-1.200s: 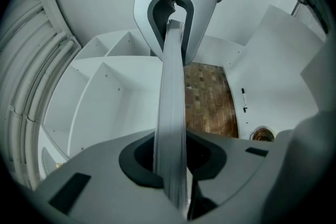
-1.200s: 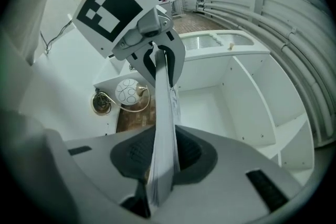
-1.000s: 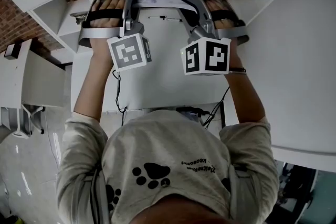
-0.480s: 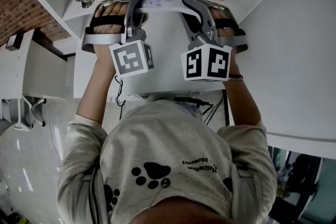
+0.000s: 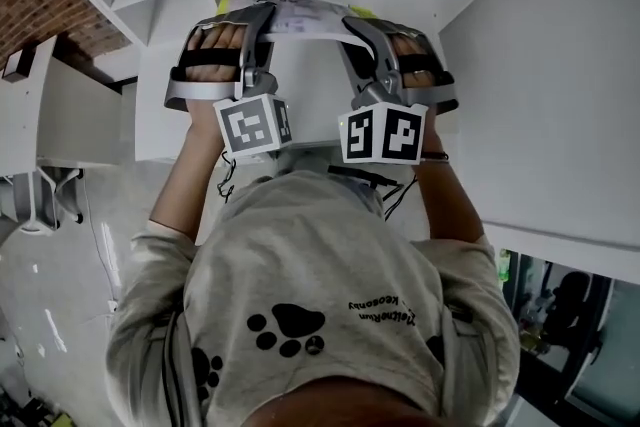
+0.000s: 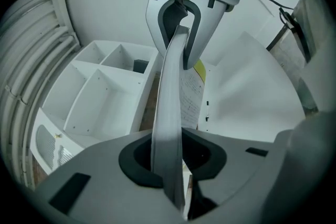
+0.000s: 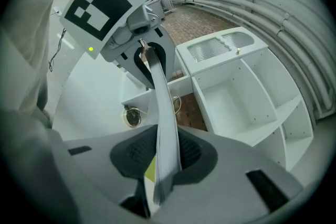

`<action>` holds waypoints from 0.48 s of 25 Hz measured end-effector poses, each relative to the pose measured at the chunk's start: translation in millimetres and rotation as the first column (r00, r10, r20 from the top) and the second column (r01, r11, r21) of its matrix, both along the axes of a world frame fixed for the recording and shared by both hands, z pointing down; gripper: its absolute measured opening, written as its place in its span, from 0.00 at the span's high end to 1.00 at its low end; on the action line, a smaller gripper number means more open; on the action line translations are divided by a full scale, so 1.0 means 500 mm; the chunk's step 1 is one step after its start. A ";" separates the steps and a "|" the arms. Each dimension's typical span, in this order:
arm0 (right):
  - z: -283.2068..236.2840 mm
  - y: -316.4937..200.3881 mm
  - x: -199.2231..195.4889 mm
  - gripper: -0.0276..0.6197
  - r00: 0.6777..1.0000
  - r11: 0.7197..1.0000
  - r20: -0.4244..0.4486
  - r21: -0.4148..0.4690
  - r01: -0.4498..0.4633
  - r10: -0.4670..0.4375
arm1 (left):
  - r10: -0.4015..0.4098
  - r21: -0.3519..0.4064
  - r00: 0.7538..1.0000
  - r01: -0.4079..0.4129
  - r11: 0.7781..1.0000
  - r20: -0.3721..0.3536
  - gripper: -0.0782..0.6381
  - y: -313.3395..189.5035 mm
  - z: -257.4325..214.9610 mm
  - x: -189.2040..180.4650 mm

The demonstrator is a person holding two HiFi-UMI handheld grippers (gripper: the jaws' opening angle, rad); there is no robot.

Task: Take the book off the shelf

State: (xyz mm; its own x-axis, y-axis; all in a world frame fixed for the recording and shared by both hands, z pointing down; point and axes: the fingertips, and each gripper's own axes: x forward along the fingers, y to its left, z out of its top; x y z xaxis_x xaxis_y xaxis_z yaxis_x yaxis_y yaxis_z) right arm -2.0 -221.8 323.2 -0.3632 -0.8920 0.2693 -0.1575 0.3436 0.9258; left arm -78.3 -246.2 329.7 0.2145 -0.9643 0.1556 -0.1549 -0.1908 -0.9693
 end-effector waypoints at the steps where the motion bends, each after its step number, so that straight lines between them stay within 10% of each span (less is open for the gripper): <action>1: 0.013 0.007 0.002 0.83 1.000 1.000 0.001 -0.008 -0.002 0.002 | -0.001 -0.010 1.000 0.000 1.000 -0.005 0.78 0.007 0.013 0.002; 12: 0.141 0.080 0.034 0.83 0.999 0.996 0.032 -0.087 0.004 -0.002 | -0.040 -0.126 0.999 0.036 0.991 -0.027 0.77 0.083 0.145 0.031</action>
